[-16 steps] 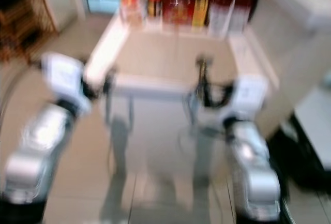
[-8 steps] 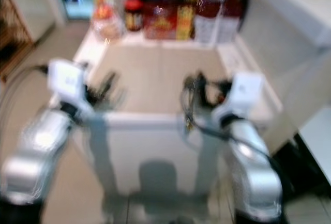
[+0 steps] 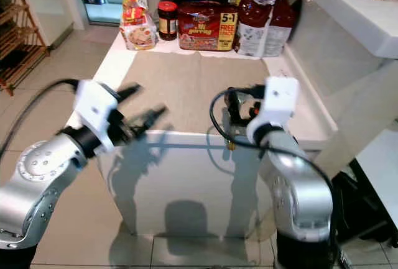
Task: Setting the table
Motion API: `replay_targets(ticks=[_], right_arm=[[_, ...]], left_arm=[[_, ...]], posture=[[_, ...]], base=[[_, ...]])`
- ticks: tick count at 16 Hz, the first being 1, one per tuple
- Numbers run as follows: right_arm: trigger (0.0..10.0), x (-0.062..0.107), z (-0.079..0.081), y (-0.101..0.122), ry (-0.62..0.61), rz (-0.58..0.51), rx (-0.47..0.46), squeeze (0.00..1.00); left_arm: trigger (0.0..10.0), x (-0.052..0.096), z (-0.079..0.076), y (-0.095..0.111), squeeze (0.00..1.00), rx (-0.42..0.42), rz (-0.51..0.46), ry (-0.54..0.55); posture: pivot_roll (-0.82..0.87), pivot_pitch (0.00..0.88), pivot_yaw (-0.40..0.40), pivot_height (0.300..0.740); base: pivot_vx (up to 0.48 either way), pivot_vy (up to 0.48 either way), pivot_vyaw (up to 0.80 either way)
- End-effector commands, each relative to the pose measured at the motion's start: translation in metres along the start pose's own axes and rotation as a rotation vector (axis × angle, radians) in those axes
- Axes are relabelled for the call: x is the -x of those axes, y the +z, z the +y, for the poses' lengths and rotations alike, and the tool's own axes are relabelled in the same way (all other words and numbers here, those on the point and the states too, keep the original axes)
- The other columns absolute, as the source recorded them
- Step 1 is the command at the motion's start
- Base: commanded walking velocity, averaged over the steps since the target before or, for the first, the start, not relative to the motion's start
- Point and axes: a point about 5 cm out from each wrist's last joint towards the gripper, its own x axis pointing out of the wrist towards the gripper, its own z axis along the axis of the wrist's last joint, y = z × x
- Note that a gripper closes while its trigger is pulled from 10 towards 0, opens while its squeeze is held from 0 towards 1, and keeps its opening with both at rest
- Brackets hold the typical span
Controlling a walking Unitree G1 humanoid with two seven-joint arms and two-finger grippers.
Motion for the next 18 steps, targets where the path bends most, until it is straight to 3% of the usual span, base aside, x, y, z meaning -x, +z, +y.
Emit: replay_targets(ticks=[1,3,4,5,10,14,15,16,17,18], right_arm=[[10.0,-0.009,0.003,-0.005,0.039,0.085,0.023,1.00],[10.0,-0.025,0.006,-0.002,0.027,0.152,0.060,1.00],[10.0,-0.029,0.006,-0.001,0.020,0.160,0.056,0.08],[10.0,-0.036,0.002,0.001,-0.017,0.186,0.040,0.00],[10.0,-0.046,-0.017,-0.006,-0.152,0.293,-0.050,0.00],[10.0,-0.051,-0.021,-0.011,-0.177,0.321,-0.073,0.00],[6.8,-0.052,-0.021,-0.015,-0.177,0.345,-0.080,0.00],[2.4,-0.051,-0.019,-0.018,-0.168,0.376,-0.084,0.00],[0.0,-0.051,-0.018,-0.019,-0.162,0.398,-0.076,0.00],[0.0,-0.051,-0.018,-0.020,-0.159,0.403,-0.075,0.00]], left_arm=[[10.0,-0.005,-0.005,0.008,0.00,-0.013,-0.010,-0.091],[10.0,-0.006,-0.006,0.013,0.00,-0.018,-0.001,-0.140],[10.0,-0.005,-0.007,0.014,0.00,-0.016,0.000,-0.148],[10.0,-0.005,-0.008,0.014,0.00,-0.014,0.008,-0.168],[10.0,0.001,-0.007,0.013,0.00,-0.012,0.041,-0.169],[10.0,0.002,-0.009,0.014,0.00,-0.006,0.046,-0.194],[10.0,0.002,-0.010,0.014,0.00,-0.006,0.046,-0.200],[10.0,0.002,-0.010,0.014,0.00,-0.006,0.048,-0.204],[10.0,0.002,-0.010,0.014,0.00,-0.006,0.049,-0.205],[10.0,0.002,-0.010,0.014,0.00,-0.006,0.049,-0.206]], posture=[[0.06,0.027,-0.053,0.740],[0.07,0.029,-0.054,0.740],[0.07,0.029,-0.055,0.740],[0.07,0.029,-0.055,0.740],[0.09,0.026,-0.066,0.740],[0.09,0.021,-0.061,0.740],[0.09,0.020,-0.059,0.740],[0.09,0.019,-0.058,0.740],[0.09,0.019,-0.058,0.740],[0.09,0.019,-0.058,0.740]], base=[[0.000,0.000,0.00],[0.000,0.000,0.00],[0.000,0.000,0.00],[0.000,0.000,0.00],[0.000,0.000,0.00],[0.000,0.000,0.00],[0.000,0.000,0.00],[0.000,0.000,0.00],[0.000,0.000,0.00],[0.000,0.000,0.00]])
